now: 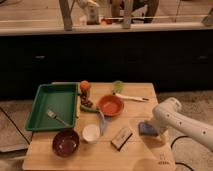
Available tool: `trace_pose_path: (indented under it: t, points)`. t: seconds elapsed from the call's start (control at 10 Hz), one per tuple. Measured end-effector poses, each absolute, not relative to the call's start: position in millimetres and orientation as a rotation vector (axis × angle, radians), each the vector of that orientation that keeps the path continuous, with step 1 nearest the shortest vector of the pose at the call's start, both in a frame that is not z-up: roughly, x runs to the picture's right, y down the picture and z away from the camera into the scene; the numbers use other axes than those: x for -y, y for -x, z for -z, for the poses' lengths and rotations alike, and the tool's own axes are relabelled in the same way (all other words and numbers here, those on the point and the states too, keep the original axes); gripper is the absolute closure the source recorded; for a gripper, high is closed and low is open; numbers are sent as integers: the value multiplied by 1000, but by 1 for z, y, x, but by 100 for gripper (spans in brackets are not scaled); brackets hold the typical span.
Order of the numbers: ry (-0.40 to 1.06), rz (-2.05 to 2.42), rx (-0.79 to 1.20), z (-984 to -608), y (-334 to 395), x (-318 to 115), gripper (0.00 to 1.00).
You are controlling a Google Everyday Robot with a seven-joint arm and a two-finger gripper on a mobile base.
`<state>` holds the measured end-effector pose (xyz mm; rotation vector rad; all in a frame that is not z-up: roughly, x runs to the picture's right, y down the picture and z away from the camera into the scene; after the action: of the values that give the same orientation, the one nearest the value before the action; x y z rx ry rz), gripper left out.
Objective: Place sponge in paper cup
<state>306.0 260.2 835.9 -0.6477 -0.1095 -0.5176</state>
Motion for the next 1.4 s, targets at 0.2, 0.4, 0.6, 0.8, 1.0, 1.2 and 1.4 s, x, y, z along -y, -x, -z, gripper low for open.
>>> trace_pose_path:
  t: [0.2, 0.4, 0.6, 0.8, 1.0, 1.2, 1.4]
  points:
    - [647, 517, 110, -834, -306, -259, 42]
    - [658, 521, 107, -834, -303, -256, 64]
    - [657, 519, 107, -829, -304, -252, 89]
    - [661, 519, 108, -825, -304, -253, 100]
    - [681, 520, 111, -826, -304, -251, 100]
    - [707, 534, 109, -830, -304, -245, 100]
    - [703, 534, 109, -831, -304, -244, 100]
